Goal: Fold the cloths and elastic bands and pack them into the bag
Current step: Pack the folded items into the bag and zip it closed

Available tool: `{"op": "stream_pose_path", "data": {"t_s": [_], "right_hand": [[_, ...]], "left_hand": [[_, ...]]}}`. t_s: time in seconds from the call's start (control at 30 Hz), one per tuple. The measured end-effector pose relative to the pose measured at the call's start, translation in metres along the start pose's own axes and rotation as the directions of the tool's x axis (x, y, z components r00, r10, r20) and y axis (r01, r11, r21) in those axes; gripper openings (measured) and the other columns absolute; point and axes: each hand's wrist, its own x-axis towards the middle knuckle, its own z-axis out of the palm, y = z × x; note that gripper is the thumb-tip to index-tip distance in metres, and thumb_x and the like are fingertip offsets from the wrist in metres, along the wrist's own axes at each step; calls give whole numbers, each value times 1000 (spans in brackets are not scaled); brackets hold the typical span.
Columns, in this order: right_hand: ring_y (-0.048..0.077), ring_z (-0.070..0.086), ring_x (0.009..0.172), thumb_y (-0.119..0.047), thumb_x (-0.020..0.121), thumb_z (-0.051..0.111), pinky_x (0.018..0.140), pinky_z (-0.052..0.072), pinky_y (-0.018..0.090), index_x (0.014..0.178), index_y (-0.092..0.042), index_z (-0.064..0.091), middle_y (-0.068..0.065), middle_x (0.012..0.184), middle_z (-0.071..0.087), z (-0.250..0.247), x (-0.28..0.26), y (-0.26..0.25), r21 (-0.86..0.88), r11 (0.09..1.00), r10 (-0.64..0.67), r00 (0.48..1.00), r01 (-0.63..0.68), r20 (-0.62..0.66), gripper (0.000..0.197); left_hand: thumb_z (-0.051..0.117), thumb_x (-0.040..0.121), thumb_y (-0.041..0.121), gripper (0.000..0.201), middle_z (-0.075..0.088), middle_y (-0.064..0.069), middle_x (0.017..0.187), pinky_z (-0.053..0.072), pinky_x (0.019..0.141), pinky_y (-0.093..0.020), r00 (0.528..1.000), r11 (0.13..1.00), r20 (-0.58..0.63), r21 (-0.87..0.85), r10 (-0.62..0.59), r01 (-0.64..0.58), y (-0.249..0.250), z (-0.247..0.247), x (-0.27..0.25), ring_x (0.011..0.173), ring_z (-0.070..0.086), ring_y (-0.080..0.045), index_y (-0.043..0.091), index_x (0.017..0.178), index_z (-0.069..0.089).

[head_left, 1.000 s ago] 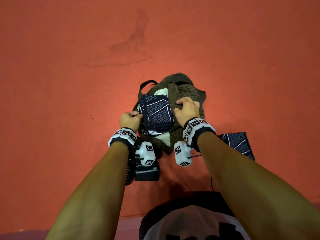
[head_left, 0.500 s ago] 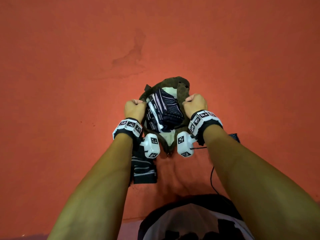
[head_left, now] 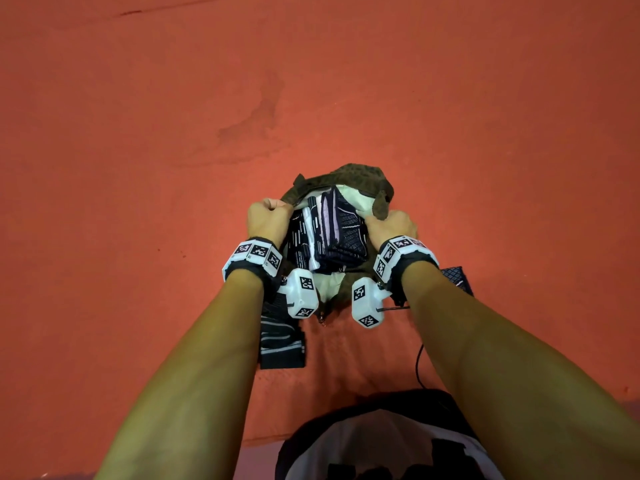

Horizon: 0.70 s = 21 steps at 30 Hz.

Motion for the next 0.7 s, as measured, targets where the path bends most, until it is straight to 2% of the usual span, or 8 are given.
{"op": "stream_pose_path", "data": {"t_s": [0.07, 0.13, 0.27, 0.43, 0.57, 0.63, 0.7], "right_hand": [[32, 61, 80, -33, 88, 56, 64, 42, 30, 70, -16, 59, 9, 80, 65, -2, 2, -3, -15, 1000, -19, 1000, 19, -1, 25], [31, 58, 76, -35, 90, 51, 63, 40, 31, 68, -15, 55, 9, 77, 61, -6, 4, -6, -21, 1000, -17, 1000, 17, -15, 30], [30, 55, 72, -44, 90, 49, 61, 38, 31, 65, -14, 53, 9, 76, 59, -7, 9, -5, 3, 999, 50, 998, -49, -35, 39], [29, 54, 74, -50, 90, 47, 63, 36, 32, 59, -18, 46, 9, 80, 59, -10, 13, -1, 9, 993, 118, 991, -118, -60, 45], [32, 60, 79, -46, 89, 47, 66, 43, 34, 65, -14, 52, 11, 86, 62, -11, 15, 0, -21, 990, 135, 990, -136, -36, 41], [32, 62, 81, -45, 89, 49, 65, 44, 33, 73, -12, 57, 11, 88, 63, -12, 14, 0, -31, 990, 134, 991, -135, -15, 37], [32, 60, 81, -40, 88, 51, 66, 44, 33, 84, -10, 59, 11, 91, 61, -12, 12, -1, -35, 991, 131, 991, -130, 18, 30]], "left_hand": [[56, 78, 5, 13, 63, -4, 71, 52, 68, -34, 1000, 1000, 10, 6, 2, -2, -1, 0, 1, 70, 61, -22, 17, 75, 61], [55, 78, 3, 16, 64, -4, 73, 54, 71, -35, 999, 1000, 31, 6, 11, -11, -2, 2, 1, 71, 61, -22, 17, 77, 63], [54, 80, -3, 23, 61, -4, 69, 50, 64, -30, 997, 999, 73, -28, 34, -32, -8, 4, 0, 65, 57, -19, 18, 73, 62], [55, 85, -5, 26, 65, -4, 72, 50, 56, -22, 993, 999, 105, -31, 48, -45, -14, 6, 1, 60, 58, -12, 17, 81, 68], [55, 88, -6, 23, 67, -4, 72, 53, 54, -20, 991, 998, 128, -44, 39, -34, -16, 8, 1, 55, 62, -6, 13, 89, 69], [55, 87, -5, 24, 70, -5, 75, 56, 60, -23, 989, 999, 145, -46, 32, -26, -17, 9, 2, 61, 64, -10, 14, 88, 70], [55, 87, -6, 25, 71, -4, 78, 55, 59, -22, 988, 999, 154, -49, 29, -22, -18, 11, 1, 62, 66, -8, 14, 91, 70]]}}
